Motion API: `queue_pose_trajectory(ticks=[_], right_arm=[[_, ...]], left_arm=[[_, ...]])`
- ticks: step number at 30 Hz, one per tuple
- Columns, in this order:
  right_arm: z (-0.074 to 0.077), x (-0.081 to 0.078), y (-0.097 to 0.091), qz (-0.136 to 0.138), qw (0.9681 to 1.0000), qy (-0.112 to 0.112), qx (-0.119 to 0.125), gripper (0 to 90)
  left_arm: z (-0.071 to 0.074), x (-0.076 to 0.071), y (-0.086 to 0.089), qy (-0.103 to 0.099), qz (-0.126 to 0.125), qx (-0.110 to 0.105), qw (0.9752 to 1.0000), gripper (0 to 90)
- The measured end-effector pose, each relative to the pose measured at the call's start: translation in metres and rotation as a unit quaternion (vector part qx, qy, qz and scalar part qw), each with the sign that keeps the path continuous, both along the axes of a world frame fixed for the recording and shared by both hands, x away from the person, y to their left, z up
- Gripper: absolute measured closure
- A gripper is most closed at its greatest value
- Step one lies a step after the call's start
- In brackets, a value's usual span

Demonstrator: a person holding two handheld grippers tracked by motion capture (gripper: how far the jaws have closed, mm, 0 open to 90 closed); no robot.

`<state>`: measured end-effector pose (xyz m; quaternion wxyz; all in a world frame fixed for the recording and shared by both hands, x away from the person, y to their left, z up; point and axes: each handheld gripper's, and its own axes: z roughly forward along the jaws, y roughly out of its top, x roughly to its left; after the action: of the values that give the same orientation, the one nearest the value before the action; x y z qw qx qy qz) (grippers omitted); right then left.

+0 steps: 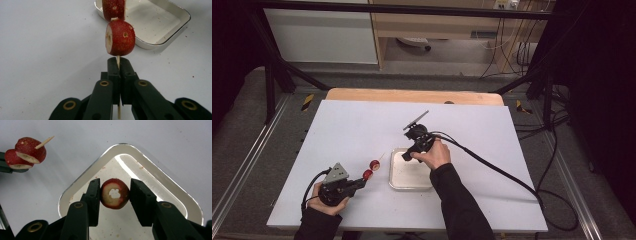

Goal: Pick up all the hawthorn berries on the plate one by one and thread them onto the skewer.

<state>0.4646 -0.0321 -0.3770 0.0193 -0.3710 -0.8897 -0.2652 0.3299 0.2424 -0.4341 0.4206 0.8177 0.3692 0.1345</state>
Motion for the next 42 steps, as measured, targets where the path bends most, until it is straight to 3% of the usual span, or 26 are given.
queue_pose_trajectory(ticks=[4, 9, 13, 18, 24, 28, 35, 40, 42], right_arm=[[0.0, -0.009, -0.016, -0.012, 0.9993, -0.009, 0.033, 61.5], [-0.004, -0.022, -0.037, -0.035, 0.9952, -0.019, 0.09, 61.5], [-0.009, -0.03, -0.051, -0.049, 0.9924, -0.025, 0.11, 61.5], [-0.012, -0.039, -0.068, -0.07, 0.9845, -0.042, 0.156, 61.6], [-0.023, -0.049, -0.087, -0.103, 0.9688, -0.059, 0.218, 61.6], [-0.028, -0.053, -0.097, -0.123, 0.9561, -0.074, 0.255, 61.6], [-0.027, -0.058, -0.108, -0.156, 0.9311, -0.107, 0.312, 61.6], [-0.026, -0.059, -0.11, -0.173, 0.9168, -0.123, 0.338, 61.5], [-0.026, -0.059, -0.11, -0.175, 0.9142, -0.126, 0.343, 61.6]], left_arm=[[0.0, -0.001, -0.004, -0.003, -0.002, 0.0, 1.0, 88.0], [0.001, -0.004, -0.01, -0.005, -0.009, 0.002, 0.9999, 88.0], [0.001, -0.005, -0.017, -0.008, -0.012, 0.003, 0.9999, 88.0], [0.002, -0.008, -0.029, -0.015, -0.014, -0.003, 0.9998, 88.0], [0.003, -0.008, -0.043, -0.013, -0.011, -0.008, 0.9998, 88.0], [0.004, -0.009, -0.053, -0.013, -0.011, -0.014, 0.9998, 87.9], [0.005, -0.008, -0.071, -0.005, -0.003, -0.037, 0.9993, 87.9], [0.007, -0.007, -0.079, -0.008, -0.001, -0.046, 0.9989, 87.9], [0.007, -0.006, -0.082, -0.007, -0.001, -0.048, 0.9988, 87.9]])
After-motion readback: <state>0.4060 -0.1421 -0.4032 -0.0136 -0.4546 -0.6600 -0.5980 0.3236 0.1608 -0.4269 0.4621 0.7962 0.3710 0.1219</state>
